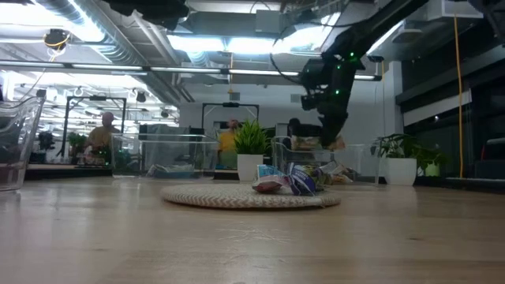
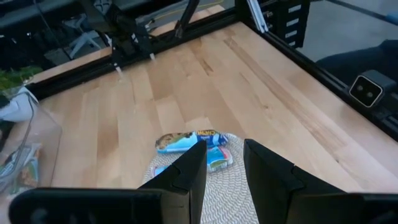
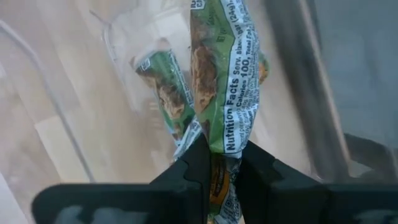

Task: Pick and place Granola Bars by type
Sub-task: Put the yellow granola bar into the top right transparent bin, then put the blue granola bar into the top left transparent bin

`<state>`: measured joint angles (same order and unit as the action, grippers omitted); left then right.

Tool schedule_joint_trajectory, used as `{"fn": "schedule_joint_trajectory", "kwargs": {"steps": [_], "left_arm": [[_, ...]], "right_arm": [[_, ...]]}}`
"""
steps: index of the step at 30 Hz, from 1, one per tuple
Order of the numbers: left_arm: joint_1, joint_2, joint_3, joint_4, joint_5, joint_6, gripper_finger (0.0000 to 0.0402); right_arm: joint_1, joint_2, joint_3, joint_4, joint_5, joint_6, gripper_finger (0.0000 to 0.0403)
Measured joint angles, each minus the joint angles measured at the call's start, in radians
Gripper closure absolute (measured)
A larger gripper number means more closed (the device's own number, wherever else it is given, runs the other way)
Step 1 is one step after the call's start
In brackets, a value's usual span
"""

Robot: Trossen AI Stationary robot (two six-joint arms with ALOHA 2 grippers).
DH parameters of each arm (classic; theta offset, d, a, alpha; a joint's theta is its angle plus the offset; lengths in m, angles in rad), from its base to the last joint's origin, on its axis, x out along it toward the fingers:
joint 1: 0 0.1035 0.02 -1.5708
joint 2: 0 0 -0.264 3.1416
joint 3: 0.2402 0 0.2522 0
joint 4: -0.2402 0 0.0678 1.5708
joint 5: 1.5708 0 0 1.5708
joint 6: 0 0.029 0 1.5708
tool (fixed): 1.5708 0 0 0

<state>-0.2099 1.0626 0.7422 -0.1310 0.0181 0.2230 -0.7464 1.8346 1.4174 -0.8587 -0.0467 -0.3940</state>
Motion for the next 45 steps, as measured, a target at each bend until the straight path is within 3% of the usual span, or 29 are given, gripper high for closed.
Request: {"fn": "schedule_joint_trajectory", "kwargs": {"steps": [13,26,30,39,45], "left_arm": [[0.000,0.000,0.000,0.000,0.000,0.000,0.0302],[0.000,0.000,-0.001,0.000,0.000,0.000,0.0302],[0.000,0.000,-0.001,0.000,0.000,0.000,0.0302],[0.000,0.000,-0.001,0.000,0.000,0.000,0.0302],[0.000,0.000,-0.001,-0.001,0.000,0.000,0.0302]], "right_arm": [[0.000,0.104,0.000,0.067,-0.019,-0.007,0.0342],[-0.001,0.122,0.000,0.083,-0.068,-0.007,0.0340],[-0.001,0.122,0.000,0.087,-0.069,-0.005,0.0314],[-0.001,0.122,0.095,0.010,-0.022,0.023,0.0209],[0.020,0.062,0.193,-0.079,0.020,0.017,0.0192]]}}
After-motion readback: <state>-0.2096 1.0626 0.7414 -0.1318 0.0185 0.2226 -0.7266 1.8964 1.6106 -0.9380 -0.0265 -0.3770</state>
